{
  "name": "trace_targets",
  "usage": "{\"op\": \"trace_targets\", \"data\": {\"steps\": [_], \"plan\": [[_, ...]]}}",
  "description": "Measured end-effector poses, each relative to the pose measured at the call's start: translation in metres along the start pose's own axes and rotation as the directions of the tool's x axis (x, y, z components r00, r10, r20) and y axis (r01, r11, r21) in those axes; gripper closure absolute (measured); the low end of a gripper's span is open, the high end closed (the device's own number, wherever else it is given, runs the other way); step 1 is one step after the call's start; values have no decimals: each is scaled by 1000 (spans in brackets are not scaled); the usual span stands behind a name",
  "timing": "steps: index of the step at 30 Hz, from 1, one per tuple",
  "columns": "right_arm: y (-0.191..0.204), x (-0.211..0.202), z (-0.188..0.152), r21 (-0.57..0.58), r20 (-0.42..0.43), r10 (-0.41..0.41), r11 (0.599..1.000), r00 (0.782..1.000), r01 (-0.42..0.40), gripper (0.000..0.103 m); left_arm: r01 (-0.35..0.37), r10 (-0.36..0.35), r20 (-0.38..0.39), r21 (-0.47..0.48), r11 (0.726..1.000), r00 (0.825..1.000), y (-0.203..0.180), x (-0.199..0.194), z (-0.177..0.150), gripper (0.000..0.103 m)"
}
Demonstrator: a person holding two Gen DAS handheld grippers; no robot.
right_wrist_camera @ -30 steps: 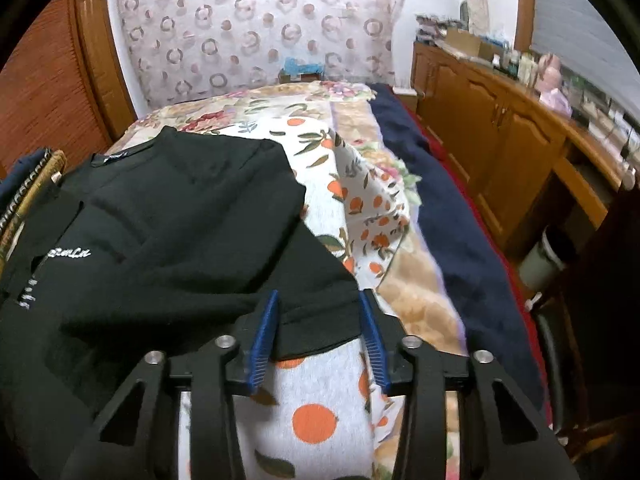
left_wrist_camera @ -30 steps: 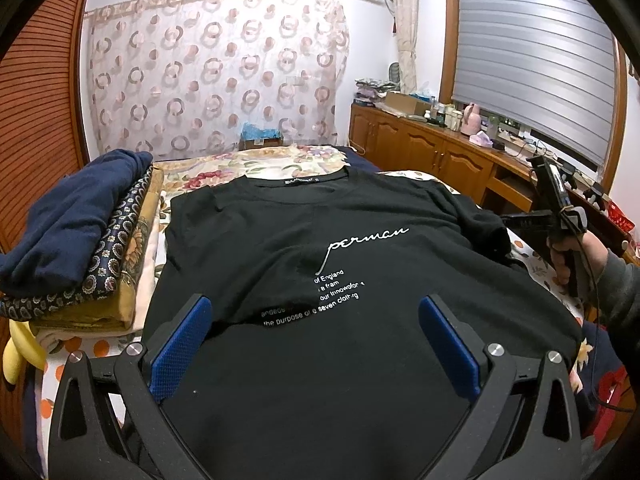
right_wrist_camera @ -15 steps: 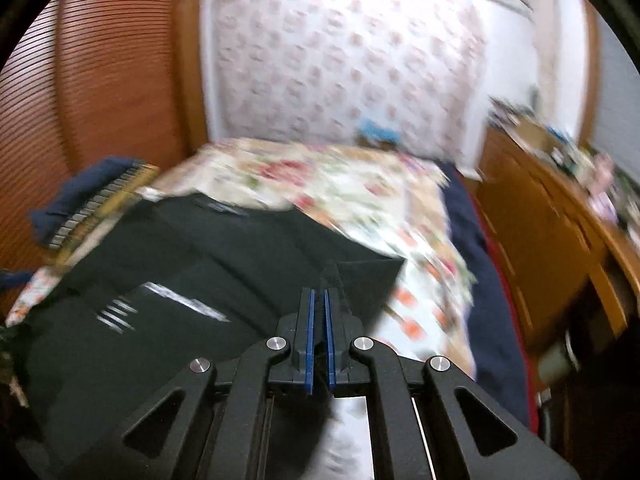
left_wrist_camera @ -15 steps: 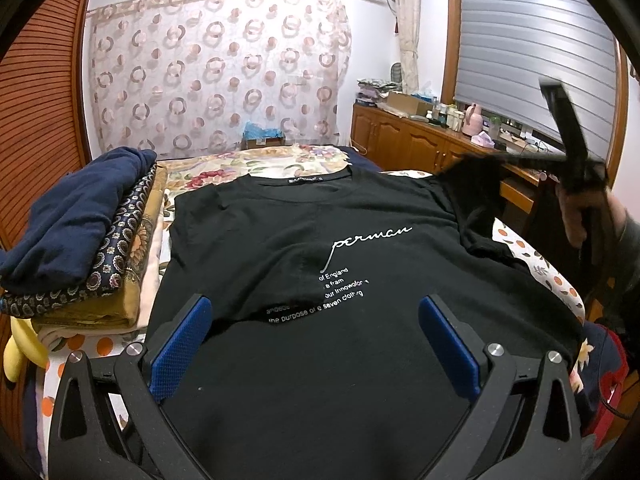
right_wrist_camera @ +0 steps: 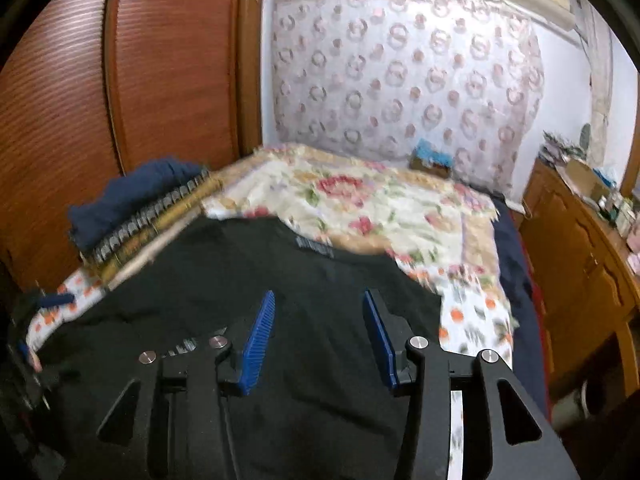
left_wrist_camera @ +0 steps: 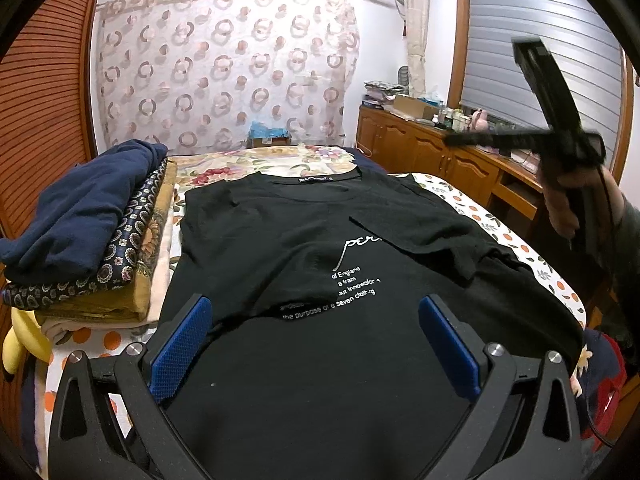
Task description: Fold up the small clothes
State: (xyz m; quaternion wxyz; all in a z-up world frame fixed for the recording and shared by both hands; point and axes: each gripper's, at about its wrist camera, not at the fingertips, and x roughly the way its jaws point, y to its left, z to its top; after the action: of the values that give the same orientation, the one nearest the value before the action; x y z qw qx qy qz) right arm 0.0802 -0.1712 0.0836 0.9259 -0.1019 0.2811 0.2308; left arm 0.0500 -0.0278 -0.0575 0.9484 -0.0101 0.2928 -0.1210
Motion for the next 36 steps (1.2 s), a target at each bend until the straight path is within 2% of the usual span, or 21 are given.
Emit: {"op": "trace_targets", "data": {"steps": [7, 11, 15, 16, 17, 18, 20, 24, 26, 28, 31, 33, 34, 36], "plan": [[5, 27, -36, 40, -150, 40, 999, 988, -35, 55, -4, 4, -4, -8, 1000, 1000, 4, 2, 0, 0], [12, 36, -45, 49, -178, 77, 996, 981, -70, 55, -13, 13, -11, -10, 1000, 1000, 7, 5, 1, 0], [18, 45, -40, 37, -195, 119, 993, 973, -114, 56, -17, 17, -13, -16, 1000, 1000, 11, 4, -1, 0], [21, 48, -39, 27, -202, 121, 993, 972, -118, 58, -21, 20, -15, -18, 1000, 1000, 12, 5, -2, 0], [23, 51, -38, 10, -214, 115, 993, 970, -116, 67, -22, 21, -16, -19, 1000, 1000, 13, 5, -2, 0], [24, 54, -37, -9, -227, 101, 994, 969, -106, 82, -22, 22, -17, -20, 1000, 1000, 14, 6, -2, 0], [24, 55, -34, -53, -226, 76, 995, 971, -90, 99, -25, 24, -19, -23, 999, 1000, 16, 6, -2, 0], [21, 51, -27, -33, -215, 158, 985, 964, -169, 100, -34, 34, -22, -22, 999, 999, 21, 9, 1, 0], [20, 48, -19, -48, -196, 165, 983, 967, -177, 100, -37, 37, -23, -21, 999, 999, 25, 10, 3, 0], [17, 48, -14, -44, -183, 159, 985, 970, -170, 98, -40, 39, -26, -21, 999, 999, 30, 14, 8, 0], [4, 50, -5, -30, -152, 150, 987, 977, -156, 86, -52, 52, -30, -10, 999, 998, 35, 20, 18, 0], [-5, 49, -4, -24, -126, 136, 990, 983, -140, 71, -65, 65, -32, 3, 998, 997, 39, 24, 24, 0], [-11, 51, 0, -22, -114, 129, 991, 985, -132, 68, -69, 70, -32, 9, 998, 997, 41, 26, 27, 0], [-20, 59, 8, -27, -102, 105, 994, 989, -108, 45, -77, 77, -35, 15, 997, 996, 45, 31, 32, 0]]}}
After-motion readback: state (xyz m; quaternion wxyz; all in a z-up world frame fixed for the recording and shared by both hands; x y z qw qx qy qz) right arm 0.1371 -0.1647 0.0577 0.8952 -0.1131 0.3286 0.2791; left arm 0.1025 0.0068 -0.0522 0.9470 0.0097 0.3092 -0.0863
